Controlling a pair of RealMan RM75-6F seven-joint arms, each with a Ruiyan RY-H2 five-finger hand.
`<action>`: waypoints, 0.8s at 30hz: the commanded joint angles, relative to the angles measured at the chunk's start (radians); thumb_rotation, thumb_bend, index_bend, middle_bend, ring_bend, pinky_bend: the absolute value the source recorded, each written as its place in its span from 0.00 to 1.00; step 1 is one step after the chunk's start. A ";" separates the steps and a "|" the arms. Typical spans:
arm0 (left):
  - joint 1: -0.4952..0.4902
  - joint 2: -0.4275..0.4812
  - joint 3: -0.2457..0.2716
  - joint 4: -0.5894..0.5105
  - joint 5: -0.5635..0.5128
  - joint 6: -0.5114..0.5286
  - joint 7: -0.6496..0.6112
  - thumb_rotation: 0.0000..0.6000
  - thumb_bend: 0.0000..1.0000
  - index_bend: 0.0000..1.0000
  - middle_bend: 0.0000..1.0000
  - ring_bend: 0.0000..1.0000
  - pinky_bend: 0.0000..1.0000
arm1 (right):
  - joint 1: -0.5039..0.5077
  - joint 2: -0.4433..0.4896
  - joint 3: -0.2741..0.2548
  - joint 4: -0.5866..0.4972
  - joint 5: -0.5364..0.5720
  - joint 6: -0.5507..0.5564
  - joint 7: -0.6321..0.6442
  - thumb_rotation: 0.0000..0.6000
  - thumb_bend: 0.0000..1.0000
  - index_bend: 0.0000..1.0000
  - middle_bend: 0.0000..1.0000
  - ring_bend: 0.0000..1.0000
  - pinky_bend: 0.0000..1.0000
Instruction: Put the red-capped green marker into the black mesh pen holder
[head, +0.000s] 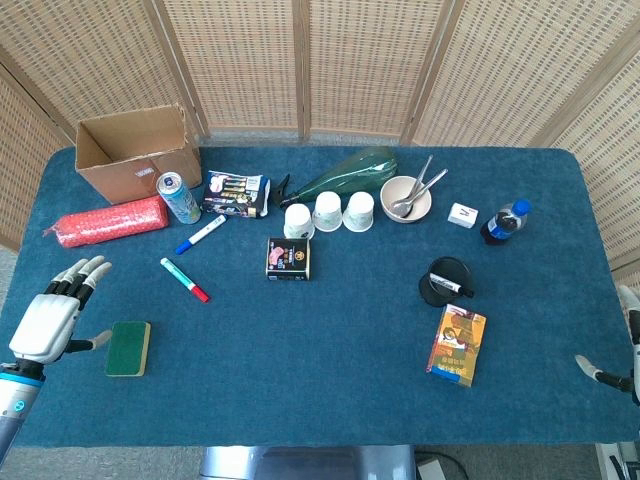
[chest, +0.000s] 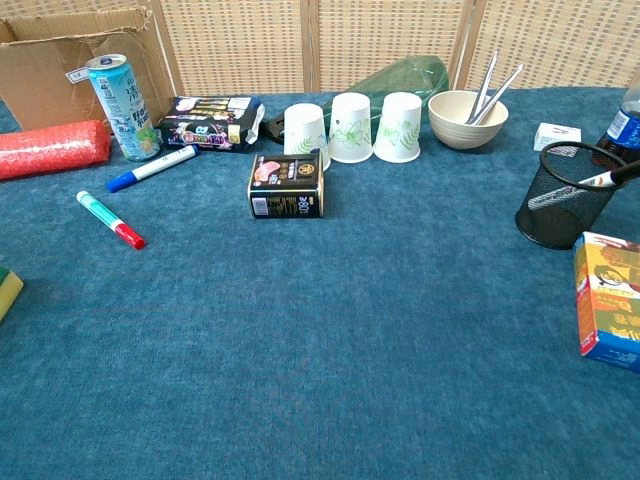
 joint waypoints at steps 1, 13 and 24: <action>0.003 -0.001 0.001 0.006 -0.002 -0.001 0.003 1.00 0.23 0.03 0.00 0.00 0.14 | 0.002 -0.002 0.000 0.000 0.000 -0.002 -0.006 1.00 0.00 0.00 0.00 0.00 0.02; -0.027 -0.017 -0.018 0.030 -0.003 -0.038 -0.004 1.00 0.23 0.12 0.00 0.00 0.15 | 0.004 -0.007 0.002 -0.002 0.010 -0.005 -0.018 1.00 0.00 0.00 0.00 0.00 0.02; -0.178 -0.069 -0.064 0.067 -0.047 -0.250 0.167 1.00 0.33 0.32 0.00 0.00 0.15 | -0.004 0.009 0.005 -0.002 0.009 -0.004 0.020 1.00 0.00 0.00 0.00 0.00 0.02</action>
